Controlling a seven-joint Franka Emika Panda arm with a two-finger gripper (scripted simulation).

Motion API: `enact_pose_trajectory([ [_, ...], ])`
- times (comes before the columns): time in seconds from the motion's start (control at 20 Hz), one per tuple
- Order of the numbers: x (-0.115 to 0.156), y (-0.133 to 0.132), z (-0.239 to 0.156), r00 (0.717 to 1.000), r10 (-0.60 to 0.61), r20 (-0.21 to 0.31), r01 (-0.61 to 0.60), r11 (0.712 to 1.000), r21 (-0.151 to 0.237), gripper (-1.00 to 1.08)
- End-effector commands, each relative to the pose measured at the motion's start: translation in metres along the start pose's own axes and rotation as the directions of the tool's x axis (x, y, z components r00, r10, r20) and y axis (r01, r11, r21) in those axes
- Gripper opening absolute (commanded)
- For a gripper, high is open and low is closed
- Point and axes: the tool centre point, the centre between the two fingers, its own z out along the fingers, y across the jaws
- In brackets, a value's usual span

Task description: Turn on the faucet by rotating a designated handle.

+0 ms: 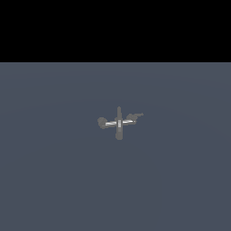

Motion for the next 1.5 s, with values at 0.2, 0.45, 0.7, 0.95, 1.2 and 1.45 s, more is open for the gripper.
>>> enact_pose_trajectory([
  [0.2,0.002,-0.001,0.003,1.000,0.009,0.000,-0.009,1.000,0.000,-1.00],
  [0.45,0.013,-0.006,0.015,0.999,0.047,-0.001,-0.047,0.999,0.001,-1.00],
  [0.7,0.031,-0.014,0.035,0.994,0.113,-0.001,-0.113,0.994,0.002,-1.00],
  [0.95,0.058,-0.023,0.064,0.979,0.202,-0.002,-0.202,0.979,0.004,-1.00],
  [1.2,0.090,-0.031,0.098,0.952,0.306,-0.003,-0.306,0.952,0.007,-1.00],
  [1.45,0.125,-0.035,0.132,0.913,0.407,-0.004,-0.407,0.913,0.009,-1.00],
])
